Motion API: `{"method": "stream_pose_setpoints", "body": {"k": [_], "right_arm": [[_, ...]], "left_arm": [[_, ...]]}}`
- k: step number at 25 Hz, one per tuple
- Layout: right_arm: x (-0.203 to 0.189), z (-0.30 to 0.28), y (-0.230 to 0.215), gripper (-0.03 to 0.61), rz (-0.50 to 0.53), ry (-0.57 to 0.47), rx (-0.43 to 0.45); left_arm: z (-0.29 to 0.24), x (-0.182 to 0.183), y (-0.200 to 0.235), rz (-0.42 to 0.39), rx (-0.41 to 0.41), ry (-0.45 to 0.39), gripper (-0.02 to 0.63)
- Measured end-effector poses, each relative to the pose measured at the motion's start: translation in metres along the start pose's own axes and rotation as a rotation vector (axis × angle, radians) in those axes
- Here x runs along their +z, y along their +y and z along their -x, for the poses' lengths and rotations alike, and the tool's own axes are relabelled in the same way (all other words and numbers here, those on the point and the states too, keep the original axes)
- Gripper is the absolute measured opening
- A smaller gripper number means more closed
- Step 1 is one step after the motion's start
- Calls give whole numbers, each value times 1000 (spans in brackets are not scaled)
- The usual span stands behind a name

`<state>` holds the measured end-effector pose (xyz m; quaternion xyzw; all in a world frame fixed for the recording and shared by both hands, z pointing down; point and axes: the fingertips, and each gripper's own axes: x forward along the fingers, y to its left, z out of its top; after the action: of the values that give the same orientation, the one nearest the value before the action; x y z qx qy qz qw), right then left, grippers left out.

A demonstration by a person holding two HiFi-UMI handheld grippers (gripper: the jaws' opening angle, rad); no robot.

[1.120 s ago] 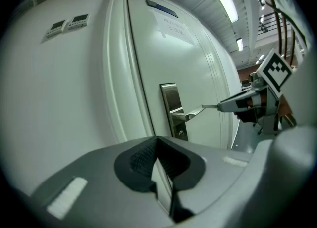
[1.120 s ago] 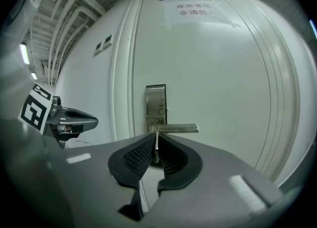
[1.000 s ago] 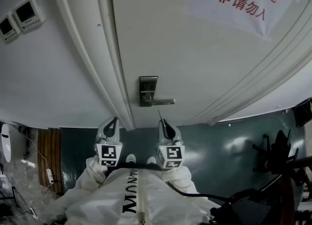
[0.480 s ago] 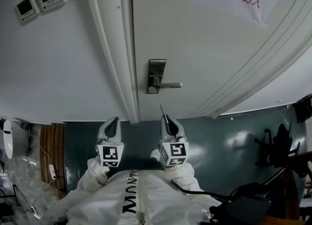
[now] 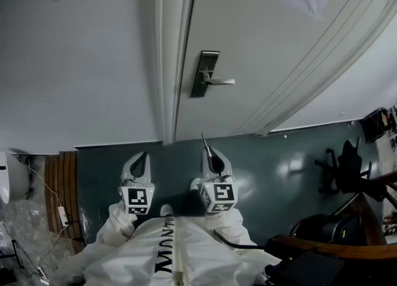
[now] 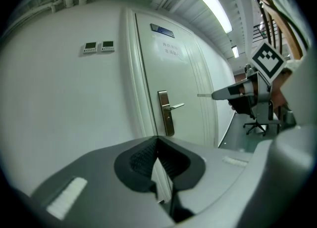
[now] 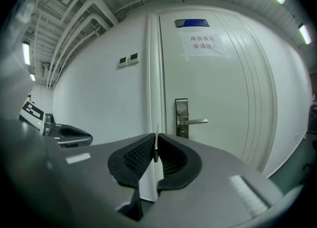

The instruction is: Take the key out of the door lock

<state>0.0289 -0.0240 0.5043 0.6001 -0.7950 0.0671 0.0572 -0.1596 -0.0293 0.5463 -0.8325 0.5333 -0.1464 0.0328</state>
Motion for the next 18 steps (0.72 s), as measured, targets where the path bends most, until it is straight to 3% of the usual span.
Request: {"method": "stream_pose_setpoints", "body": {"k": [5,11,18], "right_arm": [[-4,26,7,23,19,9,-12],[-2,37,8,23,24,11,20],[2,45,-14,23,24,2,22]], "left_arm": [[18,3,-13,1,-17,-24,0],[29,13,-14,1,26,-40,0],[26,26,-30,-16,35,-44,0]]}}
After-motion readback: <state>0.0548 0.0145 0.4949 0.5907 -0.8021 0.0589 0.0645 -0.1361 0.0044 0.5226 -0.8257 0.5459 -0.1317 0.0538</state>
